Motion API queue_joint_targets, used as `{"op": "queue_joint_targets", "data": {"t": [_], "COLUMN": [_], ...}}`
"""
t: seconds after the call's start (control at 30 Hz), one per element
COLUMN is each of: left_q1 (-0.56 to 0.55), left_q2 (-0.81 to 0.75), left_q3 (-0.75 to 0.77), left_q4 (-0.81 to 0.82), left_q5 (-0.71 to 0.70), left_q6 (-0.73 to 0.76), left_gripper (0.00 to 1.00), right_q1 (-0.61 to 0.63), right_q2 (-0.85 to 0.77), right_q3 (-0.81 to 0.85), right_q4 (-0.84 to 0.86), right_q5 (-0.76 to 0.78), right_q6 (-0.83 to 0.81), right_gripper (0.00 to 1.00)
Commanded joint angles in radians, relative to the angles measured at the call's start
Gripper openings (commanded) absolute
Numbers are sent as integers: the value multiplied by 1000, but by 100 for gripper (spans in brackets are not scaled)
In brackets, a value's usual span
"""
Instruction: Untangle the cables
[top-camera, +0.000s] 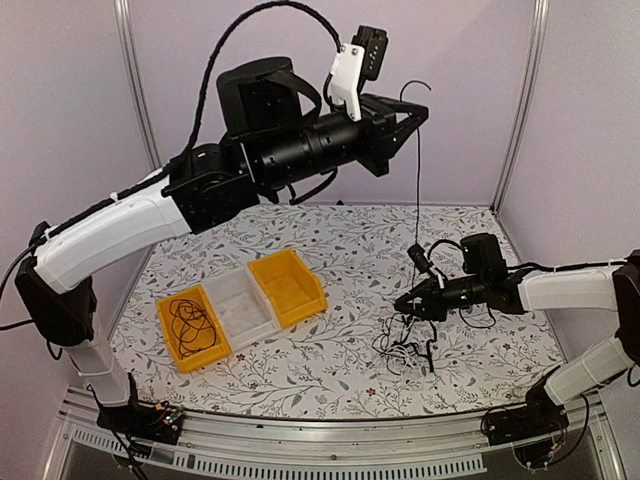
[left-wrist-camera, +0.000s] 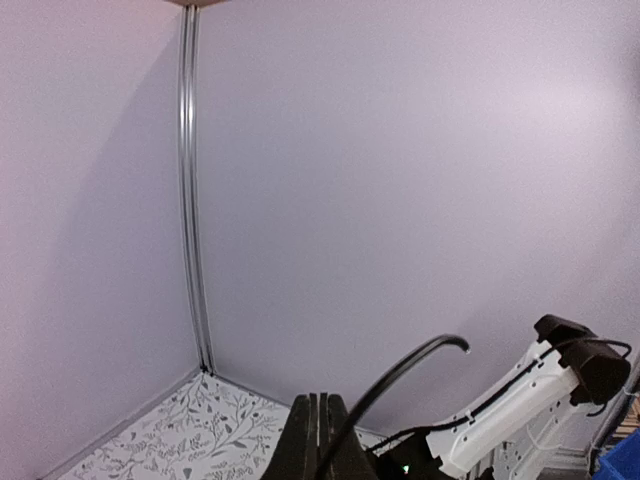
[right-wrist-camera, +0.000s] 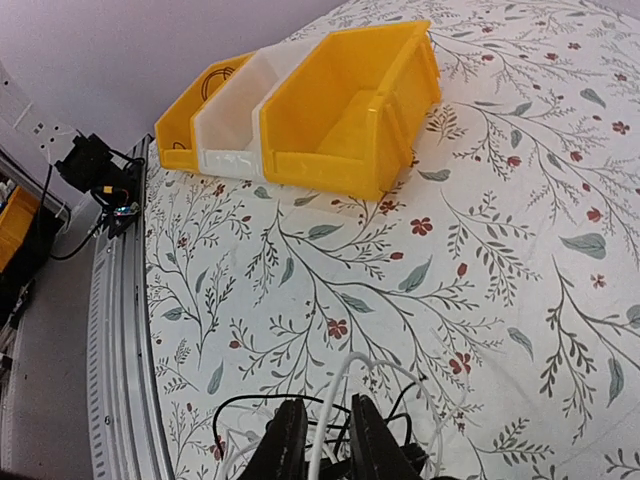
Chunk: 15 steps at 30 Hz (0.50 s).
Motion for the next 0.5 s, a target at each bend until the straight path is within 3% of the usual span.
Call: {"op": "queue_joint_targets", "data": {"t": [0.0,0.4,0.47], "left_q1": [-51,-134,-153], "left_q2": [5,-9,-16], "left_q3": [200,416,418], "left_q4": [-31,115,141], "left_q5": [-106,-224,-249], "left_q6": [166,332,352], "left_gripper": [0,0,0], "right_q1": [-76,-306,-337], "right_q2": [26,47,43], "right_q3": [-64,-85,-80], "right_q4": [27,-6,-25], "right_q5": [69,210,239], "right_q6": [136,313,338], "right_gripper": [18,15,7]}}
